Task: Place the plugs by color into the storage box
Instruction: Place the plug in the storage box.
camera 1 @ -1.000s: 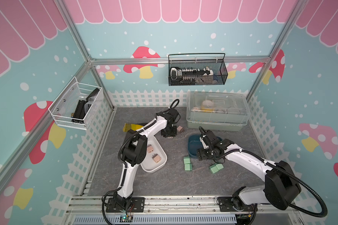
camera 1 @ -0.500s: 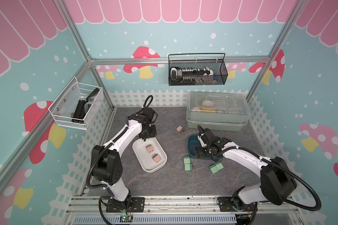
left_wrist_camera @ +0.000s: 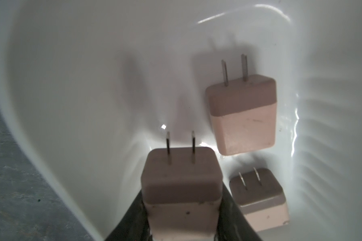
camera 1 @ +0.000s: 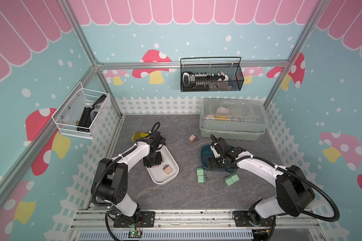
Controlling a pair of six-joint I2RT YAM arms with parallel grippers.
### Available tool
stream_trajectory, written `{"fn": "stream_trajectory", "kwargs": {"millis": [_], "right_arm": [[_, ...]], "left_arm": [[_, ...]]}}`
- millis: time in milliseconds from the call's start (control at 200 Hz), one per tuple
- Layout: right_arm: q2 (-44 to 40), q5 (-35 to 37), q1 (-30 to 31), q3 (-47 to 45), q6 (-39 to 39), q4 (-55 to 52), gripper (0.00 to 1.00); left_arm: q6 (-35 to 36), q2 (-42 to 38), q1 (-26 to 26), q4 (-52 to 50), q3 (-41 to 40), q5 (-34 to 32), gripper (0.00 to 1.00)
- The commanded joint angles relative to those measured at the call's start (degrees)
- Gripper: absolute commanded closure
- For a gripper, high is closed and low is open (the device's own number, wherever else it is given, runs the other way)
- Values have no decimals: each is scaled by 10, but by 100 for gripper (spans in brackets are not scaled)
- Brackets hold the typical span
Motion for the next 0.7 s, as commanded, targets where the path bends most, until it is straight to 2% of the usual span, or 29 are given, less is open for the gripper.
{"fn": "stream_trajectory", "kwargs": {"millis": [0, 200, 295, 475, 540, 690], "right_arm": [[-10, -2, -3, 1, -3, -8, 17], [-28, 4, -3, -12, -2, -17, 17], [-40, 11, -4, -20, -1, -21, 17], [-52, 20, -3, -24, -3, -29, 17], [-56, 25, -3, -25, -3, -32, 17], [-63, 35, -4, -27, -6, -33, 17]], "left_arm": [[-36, 32, 2, 43, 9, -28, 60], [-71, 89, 3, 58, 34, -71, 59], [-87, 101, 5, 72, 36, -71, 57], [-90, 112, 4, 70, 46, -65, 50], [-92, 105, 4, 41, 51, -87, 47], [-88, 84, 6, 0, 60, -109, 35]]}}
